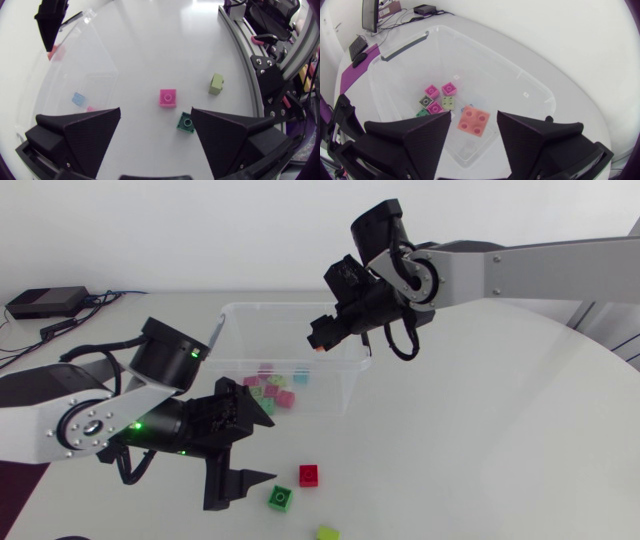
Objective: Pick up the duplo bricks and place them in the container
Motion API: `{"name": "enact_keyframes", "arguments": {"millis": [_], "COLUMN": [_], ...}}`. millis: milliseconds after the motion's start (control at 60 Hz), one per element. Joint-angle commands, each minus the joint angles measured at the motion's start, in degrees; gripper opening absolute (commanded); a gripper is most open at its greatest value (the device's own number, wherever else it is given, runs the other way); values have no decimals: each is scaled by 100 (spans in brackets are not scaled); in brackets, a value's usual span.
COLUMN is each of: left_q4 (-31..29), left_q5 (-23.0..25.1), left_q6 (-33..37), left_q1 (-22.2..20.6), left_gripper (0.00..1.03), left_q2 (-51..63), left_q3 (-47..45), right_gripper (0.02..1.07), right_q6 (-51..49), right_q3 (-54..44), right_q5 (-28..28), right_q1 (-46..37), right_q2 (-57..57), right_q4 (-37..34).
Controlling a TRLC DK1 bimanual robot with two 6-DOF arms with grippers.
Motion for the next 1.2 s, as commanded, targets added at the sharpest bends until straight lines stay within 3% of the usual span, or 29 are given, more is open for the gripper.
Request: {"name": "enact_keyframes", "arguments": {"millis": [0, 400, 800, 900, 1000, 1033, 1067, 1183], "left_q4": [-23, -84, 188, 250, 285, 285, 294, 285], "left_q5": [-66, -145, -251, -251, -251, -251, -251, -251], "left_q6": [236, 728, 746, 720, 693, 693, 684, 632], "left_q1": [-108, -451, -547, -574, -626, -653, -670, -732], "left_gripper": [97, 93, 84, 74, 55, 38, 30, 29], "left_q2": [227, 1193, 1844, 1958, 2055, 2090, 2108, 2143], "left_q3": [-125, -222, 51, 77, 77, 77, 77, 68], "right_gripper": [102, 102, 102, 99, 99, 99, 98, 96], "right_q6": [-83, -303, -232, -206, -162, -145, -136, -109], "right_q3": [160, -1871, -3751, -4068, -4226, -4270, -4305, -4375], "right_q5": [31, -22, -31, -101, -101, -101, -101, -101], "right_q1": [-18, 571, 1283, 1555, 1793, 1898, 1977, 2259], "right_q2": [-31, -2553, -3450, -3388, -3283, -3230, -3186, -2931], "right_q4": [93, -241, -382, -303, -276, -276, -276, -268]}}
